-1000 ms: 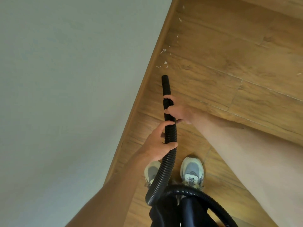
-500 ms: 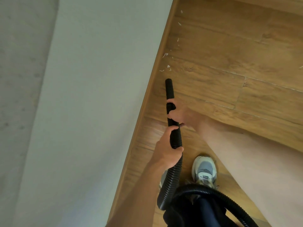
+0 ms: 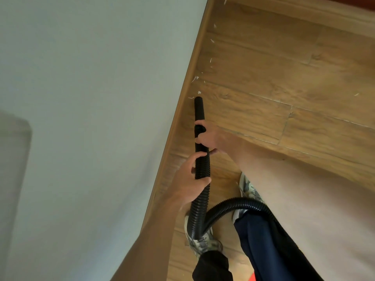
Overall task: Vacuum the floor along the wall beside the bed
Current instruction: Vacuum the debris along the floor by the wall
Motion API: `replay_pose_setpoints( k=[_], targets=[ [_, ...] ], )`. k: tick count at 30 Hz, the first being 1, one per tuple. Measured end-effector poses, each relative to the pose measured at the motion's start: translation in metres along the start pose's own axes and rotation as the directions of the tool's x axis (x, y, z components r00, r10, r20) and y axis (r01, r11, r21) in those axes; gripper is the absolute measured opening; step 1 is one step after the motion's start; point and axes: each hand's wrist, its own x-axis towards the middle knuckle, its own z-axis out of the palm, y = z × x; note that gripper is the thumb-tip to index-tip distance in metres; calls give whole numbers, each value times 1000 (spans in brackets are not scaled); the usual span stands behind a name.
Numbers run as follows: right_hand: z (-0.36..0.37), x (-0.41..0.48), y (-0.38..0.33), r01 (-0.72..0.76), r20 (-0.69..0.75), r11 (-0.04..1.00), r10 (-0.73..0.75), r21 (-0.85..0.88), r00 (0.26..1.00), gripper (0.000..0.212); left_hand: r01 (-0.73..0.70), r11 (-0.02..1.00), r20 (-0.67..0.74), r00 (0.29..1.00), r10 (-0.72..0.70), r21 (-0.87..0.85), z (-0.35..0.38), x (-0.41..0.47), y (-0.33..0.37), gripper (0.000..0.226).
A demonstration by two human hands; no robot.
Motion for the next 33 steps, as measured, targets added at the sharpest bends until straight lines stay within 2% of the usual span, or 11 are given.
replay_pose_setpoints(
  k=[3,7,16,23,33],
  targets=[
    [-2,4,-3,20,22,1000,-19,-11,1000,65,41,998,-3,999,-42,-42,-3,5,3,64],
    [-5,8,-4,63,29,997,-62,-39,998,65,35,999,-41,999,-34,12,-2,9,5,65],
    [-15,11,-1,130,67,991,-128,-16,989,66,56,998,-65,996,-55,15,6,10,10,65],
    [-27,19,-14,128,90,992,-127,-4,988,66,59,998,-81,995,-58,10,8,19,26,66],
    [-54,33,-26,114,89,993,-110,-40,990,66,84,996,-31,996,-84,25,7,43,48,68]
  ],
)
